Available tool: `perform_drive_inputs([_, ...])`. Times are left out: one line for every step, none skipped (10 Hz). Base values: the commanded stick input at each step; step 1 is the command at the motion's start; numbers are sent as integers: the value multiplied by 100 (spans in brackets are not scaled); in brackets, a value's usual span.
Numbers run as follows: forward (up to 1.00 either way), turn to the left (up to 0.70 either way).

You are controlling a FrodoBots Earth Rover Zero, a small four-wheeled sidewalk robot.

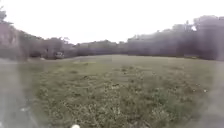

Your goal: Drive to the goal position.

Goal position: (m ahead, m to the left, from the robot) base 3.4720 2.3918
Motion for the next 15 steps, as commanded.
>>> perform_drive_inputs([70, 1])
perform_drive_inputs([70, 1])
perform_drive_inputs([70, 1])
perform_drive_inputs([70, 1])
perform_drive_inputs([70, 1])
perform_drive_inputs([70, 1])
perform_drive_inputs([70, 1])
perform_drive_inputs([70, 1])
perform_drive_inputs([70, 1])
perform_drive_inputs([70, 1])
perform_drive_inputs([70, 1])
perform_drive_inputs([70, 1])
perform_drive_inputs([70, 1])
perform_drive_inputs([70, 1])
perform_drive_inputs([70, 1])
